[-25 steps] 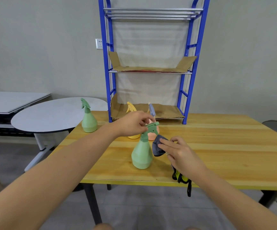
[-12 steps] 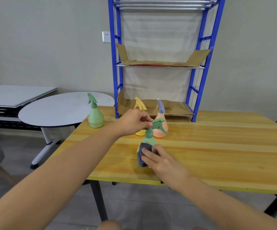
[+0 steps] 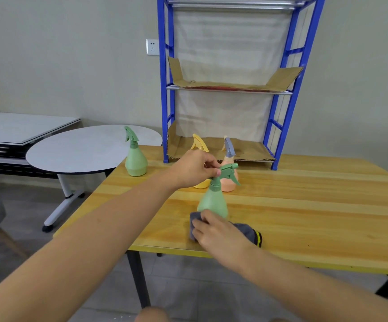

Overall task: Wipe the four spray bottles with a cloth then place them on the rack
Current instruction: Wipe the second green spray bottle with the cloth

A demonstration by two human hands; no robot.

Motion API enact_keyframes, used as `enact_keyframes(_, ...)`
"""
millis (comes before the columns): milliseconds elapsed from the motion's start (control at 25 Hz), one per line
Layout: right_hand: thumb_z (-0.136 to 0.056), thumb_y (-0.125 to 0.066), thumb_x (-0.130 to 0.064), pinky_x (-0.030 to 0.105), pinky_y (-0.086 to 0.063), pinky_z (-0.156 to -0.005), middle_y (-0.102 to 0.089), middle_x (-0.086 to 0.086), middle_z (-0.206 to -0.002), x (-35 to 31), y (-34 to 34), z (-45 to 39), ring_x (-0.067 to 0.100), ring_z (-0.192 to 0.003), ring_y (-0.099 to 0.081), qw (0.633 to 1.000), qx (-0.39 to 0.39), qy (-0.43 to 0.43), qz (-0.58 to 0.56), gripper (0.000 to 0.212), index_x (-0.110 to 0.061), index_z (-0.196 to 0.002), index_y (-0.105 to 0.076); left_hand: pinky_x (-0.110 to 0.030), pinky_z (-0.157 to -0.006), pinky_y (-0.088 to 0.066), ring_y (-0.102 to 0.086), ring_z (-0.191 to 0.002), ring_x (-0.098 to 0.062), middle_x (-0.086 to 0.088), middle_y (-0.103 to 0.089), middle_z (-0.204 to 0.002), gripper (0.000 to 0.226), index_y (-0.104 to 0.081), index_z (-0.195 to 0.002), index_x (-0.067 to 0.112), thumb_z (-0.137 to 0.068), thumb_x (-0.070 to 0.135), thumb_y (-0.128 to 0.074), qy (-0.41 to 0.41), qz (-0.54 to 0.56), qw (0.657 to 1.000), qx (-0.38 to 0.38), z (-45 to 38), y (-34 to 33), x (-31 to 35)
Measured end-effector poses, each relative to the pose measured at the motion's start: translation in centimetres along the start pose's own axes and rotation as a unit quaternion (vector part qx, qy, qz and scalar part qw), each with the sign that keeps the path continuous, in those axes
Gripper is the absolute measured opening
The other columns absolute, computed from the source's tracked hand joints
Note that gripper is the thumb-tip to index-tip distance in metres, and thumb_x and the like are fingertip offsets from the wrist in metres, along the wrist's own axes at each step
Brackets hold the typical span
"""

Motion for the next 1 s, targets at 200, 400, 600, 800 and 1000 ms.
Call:
enact_keyframes(200, -0.085, -0.037, -0.004, 0.038, -0.045, -0.079, -0.057, 0.010, -0.098, 3.0, 5.0, -0.5, 0.030, -0.091, -0.050, 0.983, 0.071, -0.098, 0.136, 0.028, -0.004, -0.095, -0.064, -0.018, -0.076, -0.051, -0.067, -0.089, -0.008, 0.009, -0.073, -0.091, 0.016, -0.079, -0.107, 0.016, -0.094, 0.023, -0.074, -0.002, 0.012, 1.000, 0.003, -0.2, -0.1, -0.4)
enact_keyframes(400, -0.092, -0.048, -0.005, 0.047, -0.043, -0.084, -0.056, 0.017, -0.111, 1.2, 1.7, 1.0, 0.033, -0.100, -0.044, 0.998, -0.008, -0.036, 0.049, 0.024, -0.002, -0.110, -0.065, -0.025, -0.079, -0.054, -0.068, -0.090, -0.008, 0.012, -0.073, -0.091, 0.015, -0.079, -0.107, 0.018, -0.094, 0.023, -0.073, -0.001, 0.028, 1.000, -0.009, -0.4, -0.2, -0.6)
enact_keyframes(600, -0.083, -0.050, -0.008, 0.036, -0.045, -0.091, -0.056, 0.007, -0.121, 5.2, 5.7, 2.1, 0.028, -0.107, -0.054, 0.983, 0.153, -0.058, 0.079, 0.037, -0.006, -0.117, -0.065, -0.017, -0.072, -0.043, -0.060, -0.080, 0.001, 0.020, -0.067, -0.086, 0.015, -0.079, -0.107, 0.020, -0.094, 0.024, -0.074, -0.007, 0.025, 1.000, -0.008, -0.7, -0.1, -1.0)
enact_keyframes(800, -0.099, -0.039, -0.016, 0.029, -0.046, -0.084, -0.061, -0.002, -0.111, 3.2, 2.7, 3.9, 0.021, -0.098, -0.051, 0.991, 0.035, 0.130, -0.011, 0.026, -0.016, -0.105, -0.065, -0.013, -0.071, -0.044, -0.061, -0.079, 0.005, 0.019, -0.068, -0.088, 0.017, -0.078, -0.109, 0.020, -0.094, 0.023, -0.074, -0.005, 0.036, 0.999, -0.016, -0.9, -0.2, -1.5)
enact_keyframes(1000, -0.098, -0.051, -0.005, 0.027, -0.043, -0.103, -0.055, 0.004, -0.137, 7.8, 4.8, 4.8, 0.020, -0.127, -0.042, 0.983, 0.185, 0.004, 0.001, 0.032, -0.009, -0.128, -0.063, -0.007, -0.065, -0.039, -0.058, -0.071, 0.011, 0.020, -0.067, -0.081, 0.015, -0.079, -0.107, 0.020, -0.093, 0.022, -0.074, -0.010, 0.030, 0.999, -0.012, -1.2, -0.2, -1.9)
Point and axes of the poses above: each hand's wrist, its own z-axis away from the middle knuckle, its own y-axis out of the back of the hand, x = y × z, the point moved 6 cm from there along -z, towards the middle knuckle
